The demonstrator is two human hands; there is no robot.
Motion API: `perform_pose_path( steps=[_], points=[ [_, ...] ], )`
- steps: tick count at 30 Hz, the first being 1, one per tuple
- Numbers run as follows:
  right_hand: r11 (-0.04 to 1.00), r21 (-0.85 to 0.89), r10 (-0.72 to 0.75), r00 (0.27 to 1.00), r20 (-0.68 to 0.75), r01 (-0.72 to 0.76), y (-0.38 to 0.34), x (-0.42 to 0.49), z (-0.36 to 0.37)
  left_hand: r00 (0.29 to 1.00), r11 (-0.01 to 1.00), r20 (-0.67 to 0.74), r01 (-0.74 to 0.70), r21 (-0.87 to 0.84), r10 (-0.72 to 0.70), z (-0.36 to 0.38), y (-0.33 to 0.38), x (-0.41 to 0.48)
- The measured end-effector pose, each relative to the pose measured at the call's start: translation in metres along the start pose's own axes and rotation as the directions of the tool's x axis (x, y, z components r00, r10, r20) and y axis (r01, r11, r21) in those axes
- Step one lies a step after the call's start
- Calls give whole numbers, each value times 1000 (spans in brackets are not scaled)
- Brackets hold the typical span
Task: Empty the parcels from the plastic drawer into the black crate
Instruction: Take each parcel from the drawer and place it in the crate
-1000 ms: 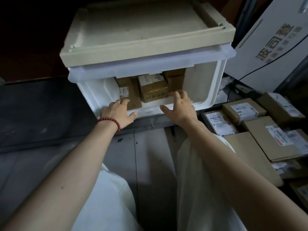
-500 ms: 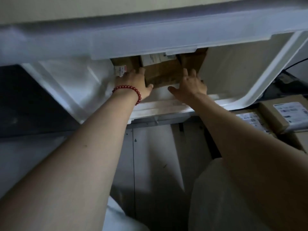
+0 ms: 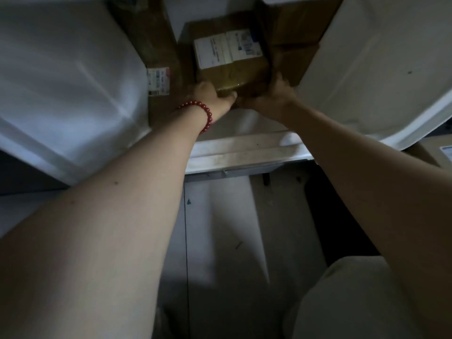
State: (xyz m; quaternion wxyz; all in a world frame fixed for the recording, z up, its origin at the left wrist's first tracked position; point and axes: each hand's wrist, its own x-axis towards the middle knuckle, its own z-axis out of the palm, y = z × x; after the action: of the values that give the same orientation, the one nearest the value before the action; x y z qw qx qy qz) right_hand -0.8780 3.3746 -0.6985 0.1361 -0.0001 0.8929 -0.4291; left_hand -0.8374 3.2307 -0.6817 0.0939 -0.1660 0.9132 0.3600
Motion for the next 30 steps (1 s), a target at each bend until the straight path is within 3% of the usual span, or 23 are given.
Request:
perform_pose_path(
  steps=[3, 11, 20, 30],
  points=[
    [979, 202, 31, 1000, -7, -28, -1, 5, -5, 993, 944, 17, 118, -307, -119, -6, 3, 4],
    [916, 396, 116, 989, -95, -70, -16, -24, -5, 988, 864, -15, 125, -488, -151, -27, -7, -16],
    [876, 475, 112, 993, -26, -86, -38, -95, -33, 989, 832, 39, 140, -536, -141, -58, 5, -82],
    [865, 500, 49, 998, -30, -28, -66, -190, -48, 997, 872, -42, 41, -488, -71, -99, 13, -172]
  ],
)
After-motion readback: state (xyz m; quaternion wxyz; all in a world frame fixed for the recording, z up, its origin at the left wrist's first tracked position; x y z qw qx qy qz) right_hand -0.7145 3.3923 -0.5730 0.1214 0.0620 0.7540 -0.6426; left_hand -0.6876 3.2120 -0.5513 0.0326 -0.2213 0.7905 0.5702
